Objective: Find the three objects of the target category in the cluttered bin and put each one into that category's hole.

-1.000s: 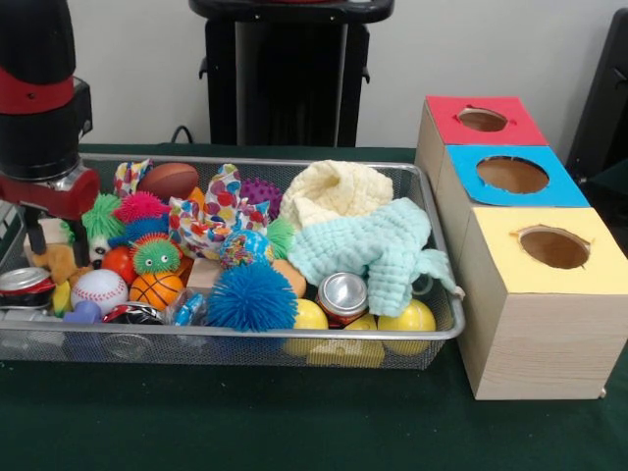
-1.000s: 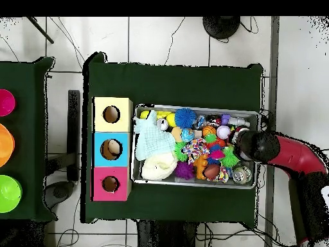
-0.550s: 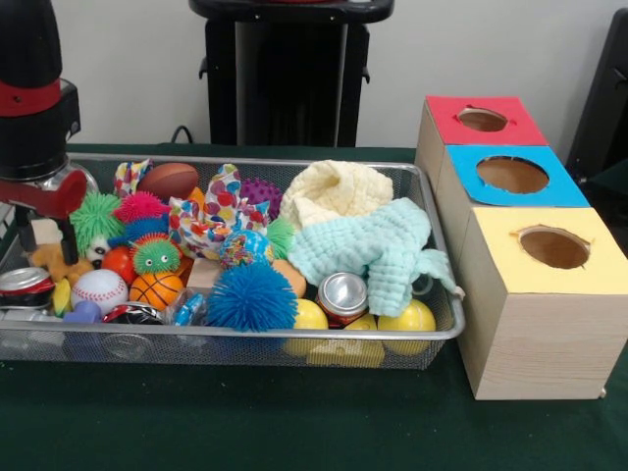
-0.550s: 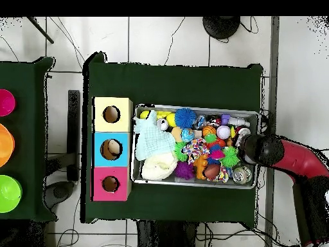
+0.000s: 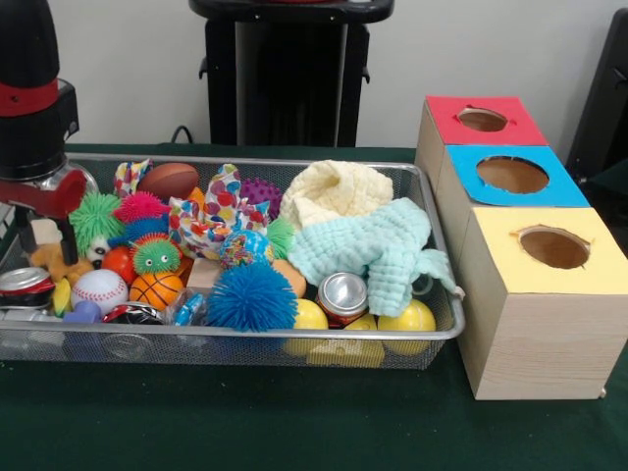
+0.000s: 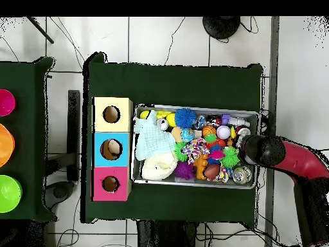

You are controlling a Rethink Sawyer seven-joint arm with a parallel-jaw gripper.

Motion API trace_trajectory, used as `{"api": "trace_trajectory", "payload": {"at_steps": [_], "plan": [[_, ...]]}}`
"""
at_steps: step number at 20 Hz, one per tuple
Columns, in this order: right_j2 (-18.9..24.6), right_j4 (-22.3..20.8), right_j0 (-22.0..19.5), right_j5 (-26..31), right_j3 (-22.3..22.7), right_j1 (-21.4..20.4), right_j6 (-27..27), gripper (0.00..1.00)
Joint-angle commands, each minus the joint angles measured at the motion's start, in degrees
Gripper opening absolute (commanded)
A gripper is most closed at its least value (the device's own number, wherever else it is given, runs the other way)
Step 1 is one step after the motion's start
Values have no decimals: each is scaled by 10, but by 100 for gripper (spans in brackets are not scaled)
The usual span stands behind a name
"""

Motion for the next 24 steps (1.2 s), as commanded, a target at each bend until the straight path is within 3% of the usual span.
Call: {"api": "trace_trajectory", "payload": {"at_steps": [1, 11, 24], "plan": [[49, -53, -10, 19, 19, 46, -165, 100], [52, -62, -15, -2, 10, 77, -152, 100], [56, -76, -13, -4, 25, 59, -128, 100]]}}
